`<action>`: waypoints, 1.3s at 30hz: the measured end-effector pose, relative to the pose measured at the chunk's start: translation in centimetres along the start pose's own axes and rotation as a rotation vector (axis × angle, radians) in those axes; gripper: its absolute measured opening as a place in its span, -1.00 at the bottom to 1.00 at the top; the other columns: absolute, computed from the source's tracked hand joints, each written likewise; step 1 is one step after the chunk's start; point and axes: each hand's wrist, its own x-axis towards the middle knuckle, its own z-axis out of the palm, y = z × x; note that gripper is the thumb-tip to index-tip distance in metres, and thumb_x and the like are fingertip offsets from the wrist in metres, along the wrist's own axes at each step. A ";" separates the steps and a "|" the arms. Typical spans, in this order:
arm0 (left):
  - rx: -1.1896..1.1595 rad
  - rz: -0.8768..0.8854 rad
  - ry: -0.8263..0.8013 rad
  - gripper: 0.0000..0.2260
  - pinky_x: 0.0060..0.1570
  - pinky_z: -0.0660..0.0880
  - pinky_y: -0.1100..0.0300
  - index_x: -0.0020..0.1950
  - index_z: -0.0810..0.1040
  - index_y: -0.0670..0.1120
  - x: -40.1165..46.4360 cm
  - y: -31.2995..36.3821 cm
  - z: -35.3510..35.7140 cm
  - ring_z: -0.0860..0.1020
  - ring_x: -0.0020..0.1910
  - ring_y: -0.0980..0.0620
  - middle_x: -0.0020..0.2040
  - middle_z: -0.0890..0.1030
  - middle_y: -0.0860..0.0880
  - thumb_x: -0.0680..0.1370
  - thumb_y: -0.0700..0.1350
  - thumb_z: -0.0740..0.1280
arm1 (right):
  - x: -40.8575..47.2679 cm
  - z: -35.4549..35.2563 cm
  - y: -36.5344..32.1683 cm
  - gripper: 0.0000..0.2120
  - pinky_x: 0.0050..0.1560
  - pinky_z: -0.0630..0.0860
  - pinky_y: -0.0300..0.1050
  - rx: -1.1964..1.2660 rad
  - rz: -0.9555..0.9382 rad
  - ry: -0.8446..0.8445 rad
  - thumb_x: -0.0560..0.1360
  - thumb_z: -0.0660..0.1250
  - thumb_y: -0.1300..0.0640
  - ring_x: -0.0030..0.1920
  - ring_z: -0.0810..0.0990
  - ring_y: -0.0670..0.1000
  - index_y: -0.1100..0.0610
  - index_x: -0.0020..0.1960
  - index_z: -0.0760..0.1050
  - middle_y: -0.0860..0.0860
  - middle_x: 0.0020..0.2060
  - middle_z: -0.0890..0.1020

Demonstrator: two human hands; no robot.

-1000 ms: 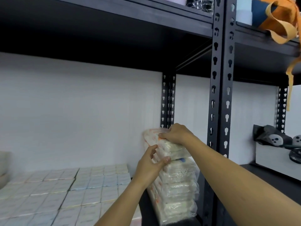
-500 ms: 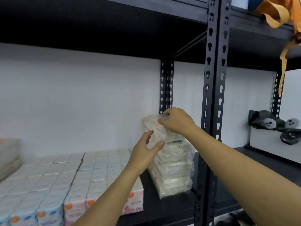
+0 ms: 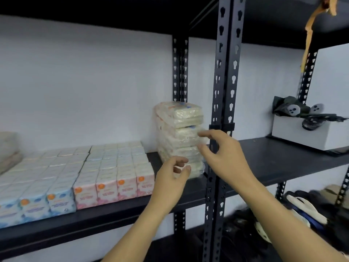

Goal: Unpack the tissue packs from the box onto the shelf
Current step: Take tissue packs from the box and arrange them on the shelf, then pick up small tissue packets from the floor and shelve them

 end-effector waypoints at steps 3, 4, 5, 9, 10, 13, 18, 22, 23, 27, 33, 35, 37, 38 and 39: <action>0.003 -0.013 -0.042 -0.86 -0.03 0.44 0.43 0.10 0.56 0.13 -3.4 -1.4 1.9 0.54 0.00 0.21 0.03 0.59 0.14 0.58 -0.07 0.35 | -5.3 0.3 3.0 -0.75 0.10 0.41 -0.38 0.030 0.091 0.020 0.53 0.38 0.06 0.06 0.52 -0.31 -0.07 0.20 0.58 -0.27 0.08 0.60; 0.009 -0.024 -0.060 -0.86 -0.01 0.45 0.42 0.10 0.56 0.12 -4.6 -2.0 2.6 0.54 0.00 0.21 0.03 0.59 0.14 0.58 -0.08 0.35 | -7.1 0.7 4.1 -0.75 0.10 0.41 -0.38 0.035 0.129 0.017 0.53 0.38 0.06 0.06 0.52 -0.33 -0.08 0.20 0.58 -0.27 0.08 0.60; 0.021 -0.046 -0.082 -0.86 0.00 0.45 0.39 0.11 0.56 0.12 -5.8 -2.7 3.5 0.54 0.02 0.21 0.03 0.58 0.14 0.58 -0.07 0.35 | -9.0 1.1 5.2 -0.75 0.10 0.40 -0.41 0.036 0.169 0.005 0.53 0.38 0.07 0.08 0.50 -0.35 -0.08 0.20 0.58 -0.28 0.09 0.60; 0.076 -0.148 -0.226 -0.87 0.06 0.47 0.32 0.13 0.56 0.12 -11.0 -5.9 7.5 0.53 0.07 0.22 0.07 0.57 0.18 0.59 -0.01 0.32 | -16.5 2.9 9.6 -0.74 0.04 0.38 -0.48 0.021 0.324 -0.034 0.51 0.39 0.10 0.04 0.53 -0.32 -0.06 0.19 0.59 -0.22 0.07 0.63; 0.085 -0.174 -0.266 -0.88 0.07 0.48 0.31 0.12 0.56 0.11 -12.1 -6.7 8.6 0.54 0.06 0.22 0.07 0.57 0.17 0.59 0.00 0.32 | -18.3 3.1 10.6 -0.74 0.01 0.40 -0.48 0.022 0.364 -0.043 0.51 0.39 0.11 0.01 0.55 -0.29 -0.05 0.19 0.59 -0.20 0.05 0.63; 0.112 -0.269 -0.376 -0.87 0.09 0.50 0.25 0.11 0.58 0.07 -15.0 -9.1 11.5 0.54 0.03 0.21 0.06 0.58 0.12 0.58 0.00 0.33 | -23.9 3.5 13.7 -0.72 0.09 0.43 -0.40 0.012 0.498 -0.081 0.52 0.39 0.11 0.07 0.55 -0.25 -0.01 0.23 0.58 -0.18 0.08 0.62; 0.176 -0.443 -0.554 -0.80 0.06 0.48 0.25 0.19 0.57 0.00 -18.5 -12.7 16.4 0.52 0.08 0.11 0.12 0.55 0.04 0.59 -0.01 0.32 | -32.9 3.7 18.8 -0.72 0.17 0.49 -0.14 -0.006 0.760 -0.121 0.55 0.36 0.11 0.20 0.56 -0.06 0.01 0.26 0.54 -0.11 0.16 0.61; 0.250 -0.553 -0.697 -0.81 -0.01 0.51 0.14 0.15 0.56 -0.05 -20.3 -16.0 21.0 0.55 0.03 0.01 0.11 0.58 -0.04 0.59 -0.01 0.30 | -39.2 4.8 23.0 -0.65 0.17 0.50 -0.07 -0.065 0.956 -0.183 0.55 0.35 0.10 0.25 0.54 0.00 0.02 0.33 0.50 -0.05 0.26 0.58; 0.289 -0.577 -0.727 -0.81 -0.03 0.52 0.09 0.12 0.56 -0.08 -20.7 -17.0 22.1 0.57 0.00 -0.05 0.07 0.60 -0.09 0.59 -0.02 0.30 | -40.5 5.1 24.1 -0.64 0.15 0.50 -0.07 -0.071 1.001 -0.204 0.55 0.35 0.10 0.26 0.54 0.02 0.02 0.34 0.49 -0.04 0.28 0.57; 0.496 -0.618 -0.904 -0.78 0.10 0.53 0.04 0.15 0.57 -0.12 -21.6 -21.0 26.1 0.56 0.15 -0.18 0.16 0.60 -0.15 0.58 -0.06 0.27 | -45.2 6.0 28.0 -0.60 0.11 0.49 -0.08 -0.133 1.159 -0.272 0.56 0.35 0.08 0.28 0.53 0.05 0.04 0.38 0.44 0.02 0.34 0.53; 0.641 -0.594 -1.118 -0.73 0.17 0.51 0.03 0.28 0.51 -0.06 -24.4 -27.2 30.7 0.52 0.23 -0.17 0.30 0.53 -0.13 0.58 -0.10 0.28 | -51.4 7.3 32.9 -0.48 0.04 0.48 -0.04 -0.254 1.367 -0.412 0.53 0.37 0.02 0.25 0.54 0.11 0.08 0.44 0.35 0.10 0.35 0.47; 0.702 -0.609 -1.179 -0.73 0.21 0.50 0.00 0.28 0.51 -0.09 -26.2 -29.4 31.8 0.51 0.26 -0.17 0.31 0.52 -0.15 0.58 -0.11 0.28 | -53.5 7.8 34.4 -0.43 0.15 0.50 0.02 -0.266 1.431 -0.450 0.50 0.39 -0.02 0.30 0.50 0.15 0.07 0.45 0.32 0.12 0.35 0.46; 0.739 -0.620 -1.213 -0.74 0.22 0.50 -0.02 0.29 0.51 -0.10 -27.6 -31.3 32.7 0.50 0.27 -0.17 0.31 0.52 -0.15 0.59 -0.13 0.28 | -55.3 8.3 35.6 -0.35 0.17 0.51 0.05 -0.281 1.487 -0.495 0.48 0.41 -0.08 0.31 0.47 0.17 0.05 0.48 0.27 0.11 0.36 0.43; 0.741 -0.626 -1.220 -0.73 0.22 0.50 -0.01 0.30 0.50 -0.09 -28.0 -32.2 33.2 0.50 0.28 -0.17 0.31 0.51 -0.15 0.60 -0.14 0.28 | -56.0 8.6 36.2 -0.31 0.17 0.51 0.06 -0.291 1.507 -0.517 0.46 0.42 -0.11 0.32 0.46 0.18 0.05 0.50 0.24 0.11 0.37 0.41; 0.741 -0.630 -1.216 -0.72 0.20 0.50 0.00 0.31 0.49 -0.08 -28.5 -33.0 33.6 0.49 0.28 -0.17 0.32 0.49 -0.14 0.60 -0.15 0.29 | -56.7 9.0 36.8 -0.26 0.18 0.51 0.06 -0.300 1.521 -0.534 0.45 0.43 -0.14 0.33 0.45 0.19 0.04 0.51 0.21 0.10 0.39 0.39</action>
